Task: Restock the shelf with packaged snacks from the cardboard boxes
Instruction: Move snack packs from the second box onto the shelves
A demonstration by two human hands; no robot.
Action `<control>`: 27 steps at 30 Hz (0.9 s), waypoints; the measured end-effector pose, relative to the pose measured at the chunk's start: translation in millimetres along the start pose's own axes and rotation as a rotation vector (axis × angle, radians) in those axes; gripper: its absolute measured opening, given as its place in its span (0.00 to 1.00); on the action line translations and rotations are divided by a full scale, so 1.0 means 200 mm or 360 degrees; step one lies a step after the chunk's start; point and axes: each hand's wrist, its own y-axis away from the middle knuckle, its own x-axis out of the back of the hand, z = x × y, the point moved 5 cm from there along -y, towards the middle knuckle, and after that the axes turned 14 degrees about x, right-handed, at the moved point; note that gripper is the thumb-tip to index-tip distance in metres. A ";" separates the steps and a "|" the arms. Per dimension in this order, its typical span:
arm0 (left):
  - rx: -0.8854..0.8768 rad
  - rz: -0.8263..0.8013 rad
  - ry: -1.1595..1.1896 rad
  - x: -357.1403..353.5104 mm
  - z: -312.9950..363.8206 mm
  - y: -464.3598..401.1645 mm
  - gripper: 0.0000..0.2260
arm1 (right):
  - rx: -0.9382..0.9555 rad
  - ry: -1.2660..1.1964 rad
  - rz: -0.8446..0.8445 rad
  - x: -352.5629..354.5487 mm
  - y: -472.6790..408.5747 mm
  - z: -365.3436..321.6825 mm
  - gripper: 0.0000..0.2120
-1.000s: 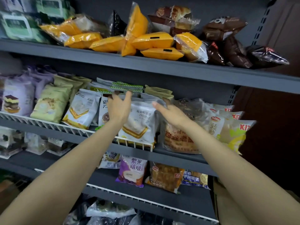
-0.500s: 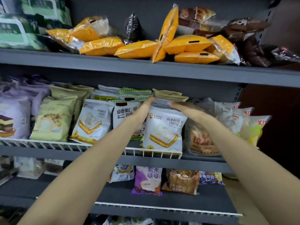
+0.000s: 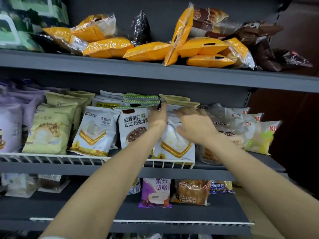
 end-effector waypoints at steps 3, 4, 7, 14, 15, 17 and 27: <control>-0.0030 -0.0035 0.0008 0.01 0.00 -0.03 0.23 | 0.0040 -0.0156 -0.0184 -0.08 0.06 -0.05 0.49; -0.0067 -0.0046 0.0005 0.01 0.01 -0.03 0.23 | 0.0042 -0.0133 -0.0259 -0.10 0.06 -0.05 0.55; -0.0352 -0.0003 -0.0102 0.06 0.09 -0.04 0.19 | 0.0047 0.0019 -0.0192 -0.12 0.05 -0.04 0.61; -0.0707 -0.0154 -0.1383 -0.08 0.30 -0.20 0.17 | -0.0011 0.0086 -0.0129 -0.11 -0.01 -0.06 0.57; -0.0725 -0.0193 -0.1466 -0.11 0.31 -0.22 0.17 | -0.0005 0.0092 -0.0146 -0.11 -0.01 -0.06 0.57; -0.0694 -0.0283 -0.1613 -0.18 0.30 -0.26 0.19 | 0.0004 0.0090 -0.0171 -0.13 -0.01 -0.07 0.57; -0.0623 -0.0002 -0.2092 -0.21 0.31 -0.35 0.30 | -0.0025 0.0084 -0.0162 -0.11 0.00 -0.07 0.57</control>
